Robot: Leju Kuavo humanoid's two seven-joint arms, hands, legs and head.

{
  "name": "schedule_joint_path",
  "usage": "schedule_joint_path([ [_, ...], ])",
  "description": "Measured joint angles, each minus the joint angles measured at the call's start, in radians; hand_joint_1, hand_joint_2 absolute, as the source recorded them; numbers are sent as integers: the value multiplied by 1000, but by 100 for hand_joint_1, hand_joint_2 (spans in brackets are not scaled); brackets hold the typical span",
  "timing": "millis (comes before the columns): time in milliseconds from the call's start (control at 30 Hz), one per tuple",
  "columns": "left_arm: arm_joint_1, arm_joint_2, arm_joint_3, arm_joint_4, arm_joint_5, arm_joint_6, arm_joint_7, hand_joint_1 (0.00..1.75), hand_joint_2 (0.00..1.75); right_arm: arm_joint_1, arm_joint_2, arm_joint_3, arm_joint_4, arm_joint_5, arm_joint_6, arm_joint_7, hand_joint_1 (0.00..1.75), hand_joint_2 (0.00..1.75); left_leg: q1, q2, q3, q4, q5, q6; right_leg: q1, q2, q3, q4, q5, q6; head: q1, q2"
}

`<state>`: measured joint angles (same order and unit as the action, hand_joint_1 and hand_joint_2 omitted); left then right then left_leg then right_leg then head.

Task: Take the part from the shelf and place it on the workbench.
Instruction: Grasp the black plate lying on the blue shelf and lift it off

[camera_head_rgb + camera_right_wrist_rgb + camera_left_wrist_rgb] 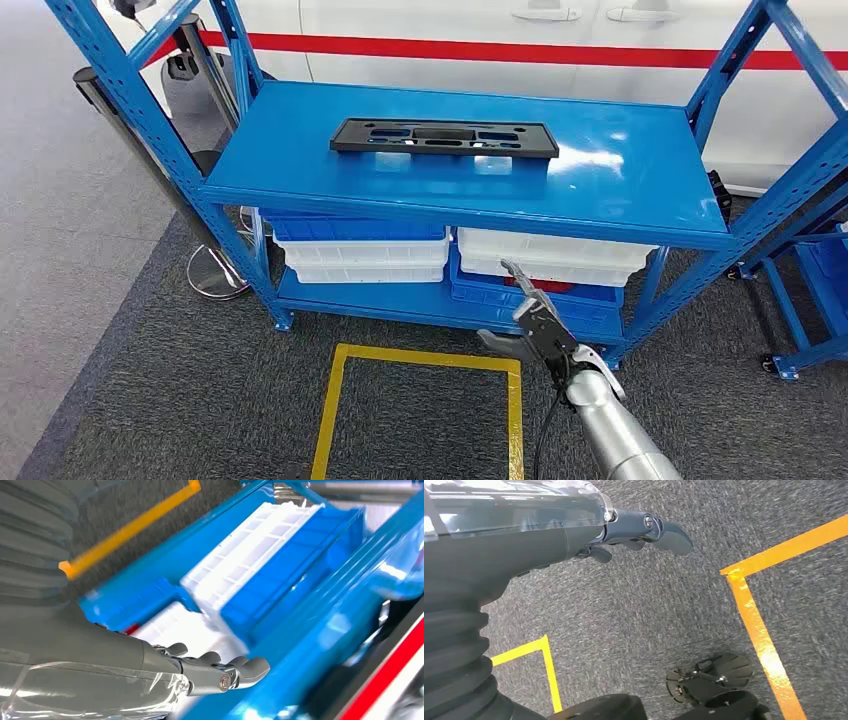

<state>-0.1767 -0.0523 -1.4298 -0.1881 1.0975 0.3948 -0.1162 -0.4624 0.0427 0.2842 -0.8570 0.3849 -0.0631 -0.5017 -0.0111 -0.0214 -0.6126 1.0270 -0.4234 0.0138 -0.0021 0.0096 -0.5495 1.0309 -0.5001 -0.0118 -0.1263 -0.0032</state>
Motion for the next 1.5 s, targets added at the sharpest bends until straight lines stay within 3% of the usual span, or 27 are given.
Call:
schedule_joint_path([
  [33,-1,0,-1,0,0,-1,0,0,175,-8,0,14,2,10,-5,4,0,58,0,0,0,0,0,0,0,0,0,0,0,0,0,0],
  [67,-1,0,-2,0,0,-1,0,0,175,-15,0,27,4,20,-11,8,0,87,0,0,0,0,0,0,0,0,0,0,0,0,0,0],
  [133,-3,0,-4,0,0,-2,0,0,175,-45,0,77,13,61,-34,26,0,175,0,0,0,0,0,0,0,0,0,0,0,0,0,0],
  [700,-6,0,-21,8,9,-6,4,0,175,-306,53,353,243,424,-206,233,0,175,0,0,-1,0,1,0,0,-1,0,0,0,0,0,0],
  [833,-6,2,-21,9,20,-19,6,0,175,-392,76,370,329,469,-207,275,0,0,0,0,-1,0,1,0,0,-1,0,0,0,0,0,0],
  [967,-5,4,-21,10,32,-28,4,0,175,-478,92,376,391,498,-217,278,0,175,0,0,-1,0,1,0,0,-1,-1,0,0,0,0,0],
  [1167,-3,4,-21,10,47,-22,0,0,175,-579,103,501,414,801,-467,376,0,175,0,0,-1,0,1,0,0,-1,-1,0,0,0,0,0],
  [1300,-1,4,-20,10,57,-23,-3,0,175,-593,111,570,416,860,-478,408,0,175,0,0,-1,0,1,0,0,-1,-1,0,0,0,0,0],
  [1500,0,4,-20,10,61,-24,-6,0,175,-593,113,583,417,865,-475,409,0,175,0,0,-1,0,1,0,0,-1,-1,0,0,0,0,0],
])
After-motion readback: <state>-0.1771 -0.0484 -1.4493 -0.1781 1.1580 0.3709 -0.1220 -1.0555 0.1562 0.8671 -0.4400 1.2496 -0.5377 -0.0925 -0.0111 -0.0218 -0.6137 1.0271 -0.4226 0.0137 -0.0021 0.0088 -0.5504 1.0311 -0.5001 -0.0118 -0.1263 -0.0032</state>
